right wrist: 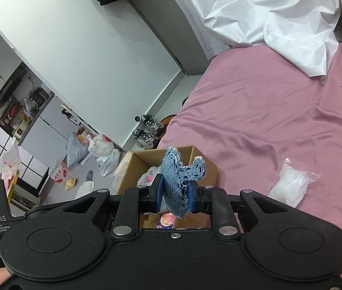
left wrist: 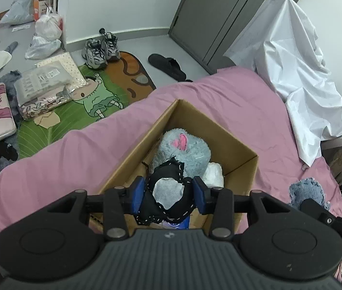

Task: Organize soft objects
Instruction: 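Open the left tool over the box while the right tool drops the blue plush in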

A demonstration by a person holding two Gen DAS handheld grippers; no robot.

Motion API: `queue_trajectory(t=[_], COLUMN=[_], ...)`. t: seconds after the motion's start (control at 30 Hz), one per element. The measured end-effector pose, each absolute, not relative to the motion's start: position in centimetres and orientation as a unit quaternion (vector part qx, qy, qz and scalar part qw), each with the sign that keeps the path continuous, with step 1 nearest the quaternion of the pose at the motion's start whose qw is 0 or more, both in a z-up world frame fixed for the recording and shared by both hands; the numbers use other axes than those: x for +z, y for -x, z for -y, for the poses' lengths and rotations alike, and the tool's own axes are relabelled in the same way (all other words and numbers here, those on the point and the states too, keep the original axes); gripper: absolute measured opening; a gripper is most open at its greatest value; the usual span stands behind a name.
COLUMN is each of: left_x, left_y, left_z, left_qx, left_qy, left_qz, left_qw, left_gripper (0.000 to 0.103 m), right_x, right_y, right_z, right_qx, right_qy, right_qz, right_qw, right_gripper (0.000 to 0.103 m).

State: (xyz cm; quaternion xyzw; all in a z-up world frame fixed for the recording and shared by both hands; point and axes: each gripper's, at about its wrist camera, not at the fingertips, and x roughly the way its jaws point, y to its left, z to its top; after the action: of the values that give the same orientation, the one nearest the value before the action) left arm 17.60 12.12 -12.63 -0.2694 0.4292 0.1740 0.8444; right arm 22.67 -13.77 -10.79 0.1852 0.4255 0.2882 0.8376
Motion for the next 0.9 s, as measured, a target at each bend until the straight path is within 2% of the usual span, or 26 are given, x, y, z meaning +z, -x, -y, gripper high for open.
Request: queue_trajectory(t=[0.2, 0.37, 0.7, 0.8, 0.87, 0.9], left_x=[-13.4, -13.9, -13.8, -13.4, -13.2, -13.2], left_y=[-18.4, -19.0, -19.0, -18.8, -18.6, -18.5], left_z=[-12.7, -13.2, -13.9, -14.1, -14.3, -14.4], left_qx=[0.175, 0.157, 0.140, 0.143, 0.151, 0.154], left_qy=[0.254, 0.240, 0.249, 0.244, 0.239, 0.240], left_qz=[-0.436, -0.451, -0.453, -0.449, -0.445, -0.444], left_qw=[0.845, 0.845, 0.845, 0.847, 0.850, 0.849], left_gripper=[0.049, 0.062, 0.066, 0.069, 0.078, 0.078], right_x=[-11.2, -11.6, -12.2, -12.3, -12.3, -12.3], right_y=[-23.0, -23.3, -23.6, -23.5, -23.3, -23.2], right_z=[12.4, 11.3, 9.2, 8.6, 8.3, 8.1], right_qx=[0.283, 0.282, 0.286, 0.291, 0.287, 0.288], right_qy=[-0.176, -0.171, -0.160, -0.153, -0.145, -0.142], right_qz=[-0.432, -0.436, -0.446, -0.447, -0.446, -0.446], right_qw=[0.838, 0.837, 0.833, 0.832, 0.835, 0.835], right_gripper=[0.020, 0.021, 0.021, 0.026, 0.028, 0.029])
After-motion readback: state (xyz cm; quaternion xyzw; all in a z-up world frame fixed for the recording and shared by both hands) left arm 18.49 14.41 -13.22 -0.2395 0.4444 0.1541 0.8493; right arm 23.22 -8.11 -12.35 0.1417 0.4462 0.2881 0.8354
